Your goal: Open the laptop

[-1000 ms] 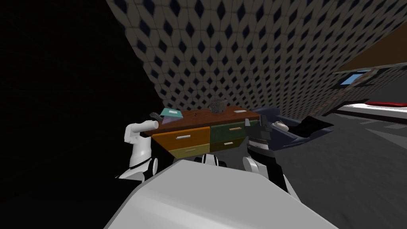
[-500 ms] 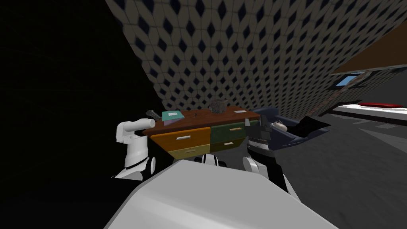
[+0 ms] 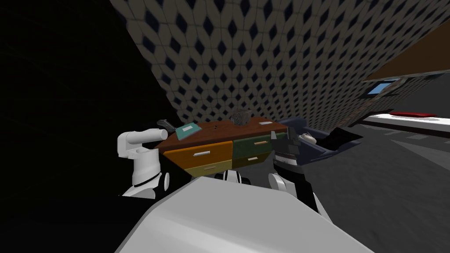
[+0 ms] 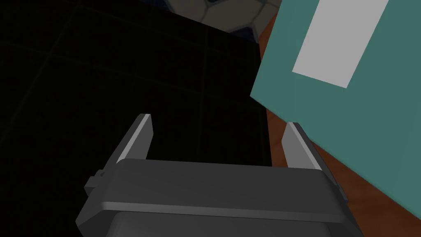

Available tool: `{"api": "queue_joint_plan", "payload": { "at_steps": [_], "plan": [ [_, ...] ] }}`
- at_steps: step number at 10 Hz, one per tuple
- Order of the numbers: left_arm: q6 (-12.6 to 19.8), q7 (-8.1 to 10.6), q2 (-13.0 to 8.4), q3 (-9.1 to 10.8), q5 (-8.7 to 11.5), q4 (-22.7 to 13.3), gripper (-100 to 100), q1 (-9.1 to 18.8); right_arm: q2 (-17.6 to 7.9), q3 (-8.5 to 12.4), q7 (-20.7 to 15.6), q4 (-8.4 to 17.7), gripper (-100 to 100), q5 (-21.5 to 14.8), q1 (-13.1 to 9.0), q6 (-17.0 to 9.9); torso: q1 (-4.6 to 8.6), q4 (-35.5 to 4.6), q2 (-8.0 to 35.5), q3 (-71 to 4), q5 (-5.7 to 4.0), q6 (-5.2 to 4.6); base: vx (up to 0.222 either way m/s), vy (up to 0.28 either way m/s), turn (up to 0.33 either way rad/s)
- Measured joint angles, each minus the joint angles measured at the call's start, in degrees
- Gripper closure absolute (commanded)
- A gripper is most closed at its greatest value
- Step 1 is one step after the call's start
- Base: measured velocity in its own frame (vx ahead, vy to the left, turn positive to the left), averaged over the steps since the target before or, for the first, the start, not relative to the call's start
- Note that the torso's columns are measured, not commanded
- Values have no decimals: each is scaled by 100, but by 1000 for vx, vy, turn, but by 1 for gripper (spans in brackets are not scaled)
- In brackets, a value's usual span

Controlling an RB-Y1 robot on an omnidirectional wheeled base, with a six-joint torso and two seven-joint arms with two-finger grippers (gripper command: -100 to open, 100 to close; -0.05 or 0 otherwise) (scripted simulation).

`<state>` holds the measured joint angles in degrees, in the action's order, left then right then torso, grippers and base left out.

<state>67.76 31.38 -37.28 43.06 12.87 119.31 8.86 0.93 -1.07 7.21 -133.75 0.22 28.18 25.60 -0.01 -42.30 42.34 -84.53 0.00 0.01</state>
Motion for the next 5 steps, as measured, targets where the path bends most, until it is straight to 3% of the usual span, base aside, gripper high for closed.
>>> {"api": "queue_joint_plan", "payload": {
  "at_steps": [1,5],
  "plan": [
    [28,4,-6,7,6,12,0,-2,0,0,0,0,0,0,0,0,3,1,-1,-1,0,-1,0,0,0],
    [26,3,-5,6,5,11,0,-2,0,0,0,0,0,0,0,0,1,2,-6,-4,0,-1,0,0,0]
  ]
}}
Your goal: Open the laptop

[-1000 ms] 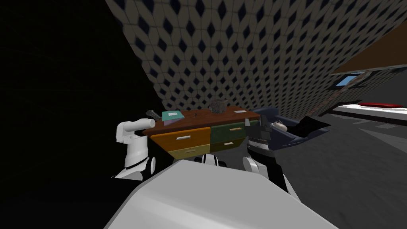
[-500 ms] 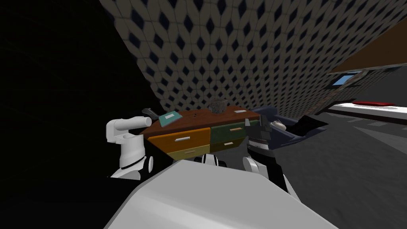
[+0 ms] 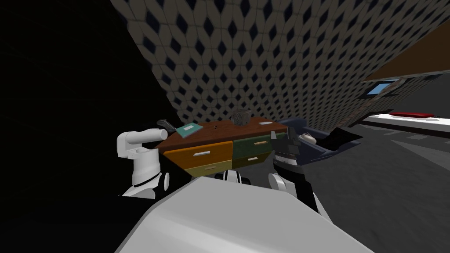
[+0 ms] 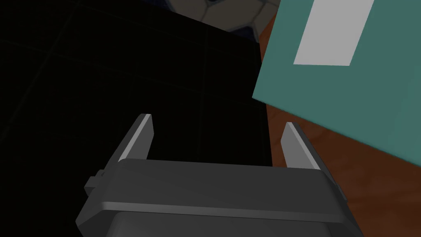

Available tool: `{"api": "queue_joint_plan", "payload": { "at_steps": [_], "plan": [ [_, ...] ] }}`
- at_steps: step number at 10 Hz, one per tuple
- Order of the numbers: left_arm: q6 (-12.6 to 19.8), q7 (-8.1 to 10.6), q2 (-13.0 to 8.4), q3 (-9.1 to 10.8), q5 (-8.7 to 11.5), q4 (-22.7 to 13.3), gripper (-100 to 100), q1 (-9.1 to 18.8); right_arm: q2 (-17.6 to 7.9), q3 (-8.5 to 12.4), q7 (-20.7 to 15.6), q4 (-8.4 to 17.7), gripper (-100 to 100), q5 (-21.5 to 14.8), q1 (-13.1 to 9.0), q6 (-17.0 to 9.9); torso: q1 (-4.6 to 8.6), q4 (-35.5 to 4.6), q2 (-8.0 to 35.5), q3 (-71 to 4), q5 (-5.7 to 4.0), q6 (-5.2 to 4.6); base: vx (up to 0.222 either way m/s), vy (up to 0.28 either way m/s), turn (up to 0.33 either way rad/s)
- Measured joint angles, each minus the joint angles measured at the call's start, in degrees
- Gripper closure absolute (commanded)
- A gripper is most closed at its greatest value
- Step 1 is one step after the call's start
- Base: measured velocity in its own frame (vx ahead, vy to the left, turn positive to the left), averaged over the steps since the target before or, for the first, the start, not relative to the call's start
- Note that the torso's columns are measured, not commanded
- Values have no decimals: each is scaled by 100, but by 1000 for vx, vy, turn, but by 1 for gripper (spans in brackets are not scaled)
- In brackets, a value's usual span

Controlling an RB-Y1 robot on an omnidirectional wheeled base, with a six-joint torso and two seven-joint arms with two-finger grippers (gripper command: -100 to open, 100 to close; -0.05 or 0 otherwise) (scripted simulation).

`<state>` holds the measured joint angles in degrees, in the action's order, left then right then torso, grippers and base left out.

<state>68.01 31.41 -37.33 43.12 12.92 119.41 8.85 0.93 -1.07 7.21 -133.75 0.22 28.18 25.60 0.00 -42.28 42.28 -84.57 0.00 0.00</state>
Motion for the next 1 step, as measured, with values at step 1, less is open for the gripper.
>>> {"api": "queue_joint_plan", "payload": {
  "at_steps": [1],
  "plan": [
    [0,0,0,0,0,0,0,0,0,0,0,0,0,0,0,0,0,0,0,0,0,0,0,0,0]
  ]
}}
